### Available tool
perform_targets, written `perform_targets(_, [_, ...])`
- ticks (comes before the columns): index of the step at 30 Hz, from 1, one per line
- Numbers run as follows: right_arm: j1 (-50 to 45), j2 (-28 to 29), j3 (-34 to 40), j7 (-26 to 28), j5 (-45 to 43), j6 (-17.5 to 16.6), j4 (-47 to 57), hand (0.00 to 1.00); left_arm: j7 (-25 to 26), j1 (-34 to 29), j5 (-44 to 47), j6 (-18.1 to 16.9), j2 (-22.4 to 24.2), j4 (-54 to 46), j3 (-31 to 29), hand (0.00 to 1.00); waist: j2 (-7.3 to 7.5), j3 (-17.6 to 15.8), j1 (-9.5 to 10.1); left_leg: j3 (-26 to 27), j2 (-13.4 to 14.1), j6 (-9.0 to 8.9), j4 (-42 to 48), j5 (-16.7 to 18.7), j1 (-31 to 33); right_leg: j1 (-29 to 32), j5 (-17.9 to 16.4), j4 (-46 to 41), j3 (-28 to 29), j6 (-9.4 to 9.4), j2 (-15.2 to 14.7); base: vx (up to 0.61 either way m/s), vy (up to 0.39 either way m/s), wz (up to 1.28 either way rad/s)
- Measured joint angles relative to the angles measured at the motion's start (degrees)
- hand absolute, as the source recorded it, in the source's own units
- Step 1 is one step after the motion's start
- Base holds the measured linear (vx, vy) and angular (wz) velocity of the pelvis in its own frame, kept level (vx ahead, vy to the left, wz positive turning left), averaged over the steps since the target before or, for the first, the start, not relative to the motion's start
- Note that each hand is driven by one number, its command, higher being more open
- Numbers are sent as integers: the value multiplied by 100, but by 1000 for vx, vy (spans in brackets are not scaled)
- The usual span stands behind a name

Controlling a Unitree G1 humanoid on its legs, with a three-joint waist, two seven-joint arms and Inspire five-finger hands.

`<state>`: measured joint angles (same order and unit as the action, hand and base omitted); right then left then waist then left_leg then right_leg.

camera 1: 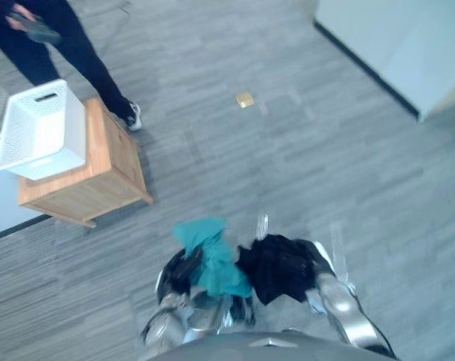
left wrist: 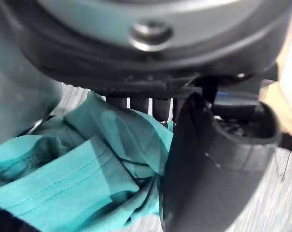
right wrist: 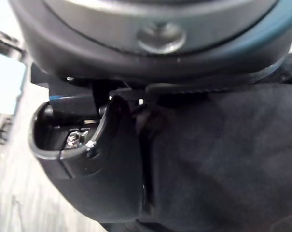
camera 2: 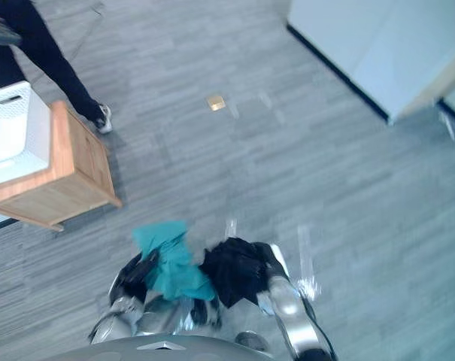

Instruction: Tidy up the quilt and then pick up the clothes from the bed and put them into the laundry hamper

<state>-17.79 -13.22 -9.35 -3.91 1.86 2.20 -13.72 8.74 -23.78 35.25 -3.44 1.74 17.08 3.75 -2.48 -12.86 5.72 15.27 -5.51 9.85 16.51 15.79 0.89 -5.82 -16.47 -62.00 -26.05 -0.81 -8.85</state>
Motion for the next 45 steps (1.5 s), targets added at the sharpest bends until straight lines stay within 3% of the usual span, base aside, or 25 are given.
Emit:
perform_targets(2, [-408, 250, 27, 23, 4, -61, 382, 0, 101, -7, -204, 82, -269, -79, 259, 0, -9, 122, -434, -1084, 342, -128, -420, -42, -521, 1301, -191, -178, 373, 241, -4, 682, -478, 207])
perform_targets(3, [-408, 344, 38, 23, -2, -58, 373, 0, 105, 72, -253, 94, -277, -81, 318, 0, -96, 88, -491, -1334, 463, -143, -487, -49, -582, 1662, -203, 5, 527, 258, 1, 678, -613, 220])
perform_targets(5, [-329, 563, 49, 2, -38, -58, 310, 0, 100, 379, -526, 106, -260, -80, 587, 0, -149, 45, -559, -1896, 891, -164, -465, -46, -744, 2539, -72, 1370, 1353, -29, -6, 564, -639, 181])
perform_targets(6, [-281, 646, 6, -4, -49, -77, 316, 0, 82, 459, -680, 103, -249, -109, 725, 0, -179, 28, -596, -2172, 1149, -397, -366, 48, -825, 2661, 175, 2631, 1896, -420, -26, 485, -735, 175])
perform_targets(8, [-249, 862, -29, -44, -64, -177, 326, 0, 21, 477, -772, 101, -374, -341, 768, 0, 69, 95, -586, -2441, 1349, -1006, -205, 385, -880, 2489, 1254, 4852, 2622, -921, -266, 431, -717, 159])
perform_targets(9, [-122, 836, 12, -71, -115, -178, 246, 0, -15, 618, -898, 106, -245, -177, 780, 0, -157, 22, -520, -2565, 1664, -1280, -136, 551, -972, 2298, 1875, 4766, 2363, -967, -147, 413, -722, 92])
perform_targets(10, [117, 737, 207, -164, -116, -146, 163, 0, 8, 750, -933, 218, -33, -130, 767, 0, -265, -40, -413, -2782, 1544, -1334, -93, 434, -931, 2330, 1635, 4294, 2321, -814, -41, 456, -789, 94])
perform_targets(11, [137, 727, 262, -243, -182, -150, 196, 0, -15, 582, -1006, 190, 93, -346, 682, 0, -348, -21, -444, -2757, 1532, -1334, 313, 120, -916, 2257, 1074, 3631, 2285, -734, -2, 435, -742, 80])
perform_targets(12, [77, 724, 231, -248, -243, -151, 241, 0, -28, 457, -1060, 156, 95, -478, 633, 0, -258, -84, -458, -2817, 1567, -1358, 696, 32, -918, 2085, 724, 3420, 2114, -663, 14, 343, -564, 102])
perform_targets(13, [-66, 688, 132, -240, -283, -161, 416, 0, -33, 264, -1065, 62, 150, -719, 523, 0, -380, -151, -455, -2846, 1745, -1388, 2088, -279, -497, 1646, 288, 3197, 1737, -518, 101, 314, -482, 101])
perform_targets(14, [-231, 636, 7, -238, -292, -163, 675, 0, -22, 149, -1057, 58, 174, -916, 410, 0, -360, -147, -406, -2660, 2023, -1314, 3462, -1248, 272, 1325, 17, 3215, 1457, -323, 212, 301, -422, 81])
perform_targets(15, [-285, 634, -57, -234, -293, -164, 771, 0, -17, 76, -1052, 46, 163, -985, 318, 0, -346, -159, -312, -2433, 2198, -1367, 3994, -1436, 544, 1140, -60, 3296, 1389, -222, 270, 311, -383, 52])
perform_targets(16, [-323, 661, -105, -242, -344, -173, 840, 0, 4, -8, -1035, 19, 179, -982, 232, 0, -331, -173, -229, -1901, 2421, -1214, 4691, -1155, 1022, 767, -97, 3626, 1281, -158, 346, 336, -367, 38])
perform_targets(18, [-310, 677, -107, -251, -468, -173, 877, 0, -2, -129, -1032, 13, 186, -981, 223, 0, -284, -170, -192, -933, 2335, -1200, 4805, -536, 1607, 28, -23, 4424, 1007, -170, 351, 428, -348, 58])
perform_targets(22, [-88, 673, 49, -198, -486, -165, 876, 0, -20, -81, -1035, 13, 184, -979, 210, 0, -242, -185, -97, 492, 1608, -1127, 2876, -11, 1991, -754, -9, 5183, 506, -177, 322, 474, -194, 57])
perform_targets(23, [-34, 673, 149, -177, -481, -162, 874, 0, -32, -71, -1040, 14, 183, -977, 210, 0, -218, -191, -97, 1014, 1310, -942, 2103, -127, 2032, -993, -14, 5303, 379, -220, 311, 552, -119, 82])
perform_targets(24, [-20, 673, 242, -171, -481, -162, 872, 0, -40, -90, -1042, 14, 186, -992, 203, 0, -213, -153, -92, 1446, 957, -560, 1081, -633, 1966, -1211, -69, 5313, 371, -445, 352, 713, -116, 73])
perform_targets(25, [85, 728, 281, -170, -480, -162, 693, 0, -38, -116, -1042, 16, 180, -970, 134, 0, -63, -134, -30, 1423, 683, 365, 826, -960, 1778, -1386, -142, 5271, 462, -555, 273, 505, -66, 69])
perform_targets(27, [235, 869, 421, -171, -479, -145, 403, 0, -5, -49, -1050, 58, 222, -1026, -23, 0, 244, 34, -104, 1214, 373, 527, 705, -874, 1733, -1103, -21, 4518, 620, -470, 103, 635, -127, 94])
perform_targets(28, [336, 910, 546, -171, -466, -145, 314, 0, -3, -16, -1081, 60, 207, -1077, -16, 0, 283, 31, -117, 984, 279, 538, 526, -813, 1515, -821, -57, 3713, 890, -393, 48, 728, -149, 94])
perform_targets(32, [294, 1188, 657, -162, -454, -264, 248, 0, 59, -76, -1361, 96, 88, -1196, -20, 0, 269, 40, -230, 473, 171, 182, -295, -618, 92, 110, 70, 608, 1301, -586, -107, 459, -118, 45])
perform_targets(35, [158, 1343, 649, -168, -455, -301, 249, 0, 66, -58, -1628, 95, -74, -1351, -17, 0, 281, 103, -466, 56, 180, 8, -396, -469, -364, 1177, -25, -584, 1199, -377, -452, 335, -245, 74])
perform_targets(39, [-159, 1353, 716, -182, -512, -296, 253, 0, 146, 170, -1783, 83, -117, -1518, -26, 0, 200, 55, -743, -674, 375, -171, -591, -474, -744, 2132, -126, 1265, 1500, -229, -370, 267, -268, 93])
perform_targets(42, [-128, 1355, 711, -179, -557, -296, 297, 0, 156, 210, -1780, -34, -118, -1537, -30, 0, 129, 75, -742, -964, 726, -513, -549, -323, -763, 2321, 211, 3458, 2376, -295, 93, 235, -349, 65])
perform_targets(45, [-113, 1364, 665, -183, -569, -297, 372, 0, 156, 307, -1782, -38, -124, -1535, -30, 0, 206, 76, -723, -1342, 1046, -1072, -374, 19, -781, 2343, 770, 4650, 3320, -320, 73, 335, -640, 66])
